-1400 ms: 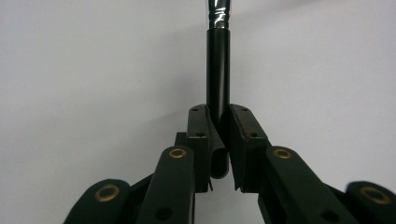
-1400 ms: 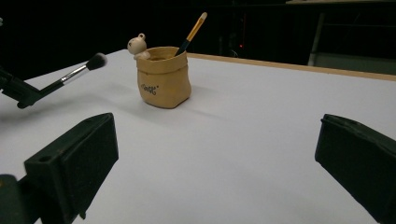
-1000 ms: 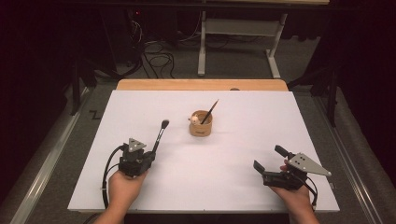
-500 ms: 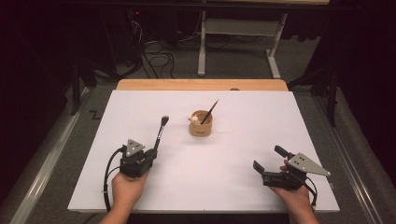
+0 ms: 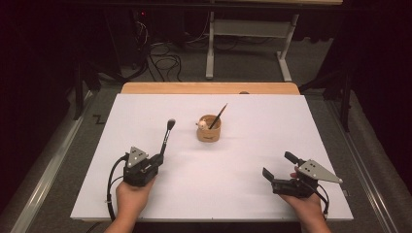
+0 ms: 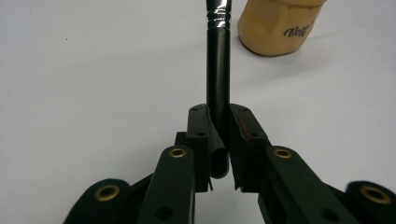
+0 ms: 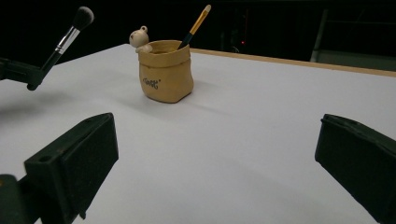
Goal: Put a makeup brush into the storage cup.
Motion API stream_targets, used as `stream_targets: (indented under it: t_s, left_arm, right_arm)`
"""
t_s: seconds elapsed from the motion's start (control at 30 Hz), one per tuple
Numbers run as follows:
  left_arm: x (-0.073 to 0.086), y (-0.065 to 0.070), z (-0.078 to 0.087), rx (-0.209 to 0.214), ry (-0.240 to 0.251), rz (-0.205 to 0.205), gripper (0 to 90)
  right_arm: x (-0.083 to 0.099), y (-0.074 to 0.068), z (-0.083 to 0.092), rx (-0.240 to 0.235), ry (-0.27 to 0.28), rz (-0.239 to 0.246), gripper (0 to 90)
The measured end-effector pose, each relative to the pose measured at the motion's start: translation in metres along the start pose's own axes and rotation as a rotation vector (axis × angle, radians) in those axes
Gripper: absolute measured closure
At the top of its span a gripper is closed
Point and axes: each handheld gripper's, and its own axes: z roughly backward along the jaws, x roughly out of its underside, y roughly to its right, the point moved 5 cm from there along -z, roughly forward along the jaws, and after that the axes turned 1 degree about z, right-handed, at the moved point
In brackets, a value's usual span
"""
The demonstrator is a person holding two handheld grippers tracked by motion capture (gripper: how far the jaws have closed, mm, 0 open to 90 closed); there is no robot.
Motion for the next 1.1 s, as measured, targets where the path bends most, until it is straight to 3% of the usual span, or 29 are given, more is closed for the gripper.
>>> stream_targets:
  t_s: [0.2, 0.5, 0.97, 1.1]
  left_arm:
    - [0.001, -0.001, 0.002, 0.048, 0.046, 0.030, 79.5]
    - [0.002, -0.003, 0.008, 0.071, 0.095, 0.038, 79.4]
    - [-0.003, 0.001, 0.019, 0.074, 0.214, 0.000, 79.4]
    - [-0.004, 0.002, 0.021, 0.098, 0.242, -0.007, 79.4]
  right_arm:
    - [0.000, -0.001, 0.000, -0.002, -0.001, 0.002, 0.3]
    - [0.000, -0.001, 0.000, -0.005, 0.003, 0.000, 0.3]
    - [0.000, -0.003, 0.000, -0.013, 0.002, 0.003, 0.3]
    - [0.000, -0.004, -0.001, -0.014, 0.000, 0.007, 0.3]
